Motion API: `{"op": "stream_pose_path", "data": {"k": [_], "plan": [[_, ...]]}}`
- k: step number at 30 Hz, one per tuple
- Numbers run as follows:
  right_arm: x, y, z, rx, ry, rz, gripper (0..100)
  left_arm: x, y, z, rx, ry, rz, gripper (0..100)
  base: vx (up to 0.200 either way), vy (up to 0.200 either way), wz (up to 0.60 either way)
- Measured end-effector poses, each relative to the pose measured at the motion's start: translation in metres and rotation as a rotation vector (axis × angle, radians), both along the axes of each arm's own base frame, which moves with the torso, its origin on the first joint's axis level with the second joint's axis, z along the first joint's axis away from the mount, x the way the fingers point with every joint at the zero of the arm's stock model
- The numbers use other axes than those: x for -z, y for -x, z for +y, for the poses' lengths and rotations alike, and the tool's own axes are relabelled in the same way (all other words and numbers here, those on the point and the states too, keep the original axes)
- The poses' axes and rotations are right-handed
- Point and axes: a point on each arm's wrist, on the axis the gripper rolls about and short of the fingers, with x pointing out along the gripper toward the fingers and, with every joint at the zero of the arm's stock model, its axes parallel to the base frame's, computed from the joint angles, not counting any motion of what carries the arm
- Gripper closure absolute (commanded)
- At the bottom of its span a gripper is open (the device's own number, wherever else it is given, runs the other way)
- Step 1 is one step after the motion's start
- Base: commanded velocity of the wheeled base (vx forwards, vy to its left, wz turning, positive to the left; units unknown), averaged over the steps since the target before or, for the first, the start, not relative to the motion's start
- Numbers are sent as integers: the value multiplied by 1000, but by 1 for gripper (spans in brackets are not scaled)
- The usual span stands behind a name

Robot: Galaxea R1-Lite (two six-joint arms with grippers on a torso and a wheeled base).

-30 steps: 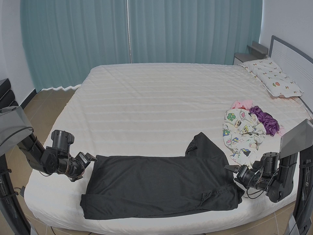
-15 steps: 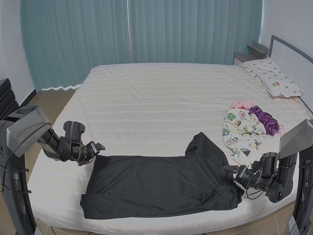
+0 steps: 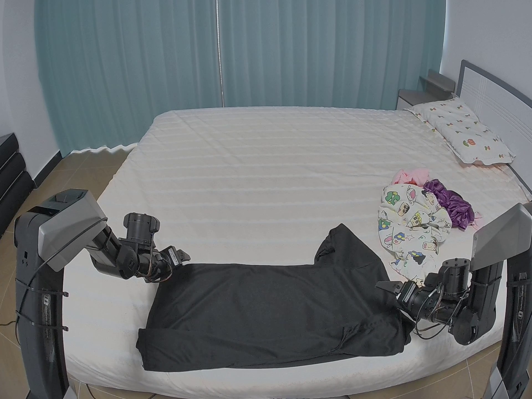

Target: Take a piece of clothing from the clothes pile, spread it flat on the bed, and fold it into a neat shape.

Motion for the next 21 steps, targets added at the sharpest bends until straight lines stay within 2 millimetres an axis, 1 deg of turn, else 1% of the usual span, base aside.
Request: {"op": "stream_pose_path", "data": {"k": [4, 7, 11, 16, 21], "plan": [[-4, -3, -1, 4, -1, -20, 0, 3, 0, 0, -2, 1, 5, 100, 0, 0, 0], [-8, -11, 0, 6, -4, -60, 0, 4, 0, 0, -3, 2, 7, 100, 0, 0, 0], [-14, -31, 2, -6, 11, -128, 0, 5, 0, 0, -25, 20, 13, 100, 0, 0, 0], [-13, -54, 4, -36, 68, -114, 0, 3, 0, 1, -62, 53, 10, 100, 0, 0, 0], [-17, -90, 10, -68, 120, -100, 0, -1, 2, 2, -81, 72, 7, 100, 0, 0, 0]]}}
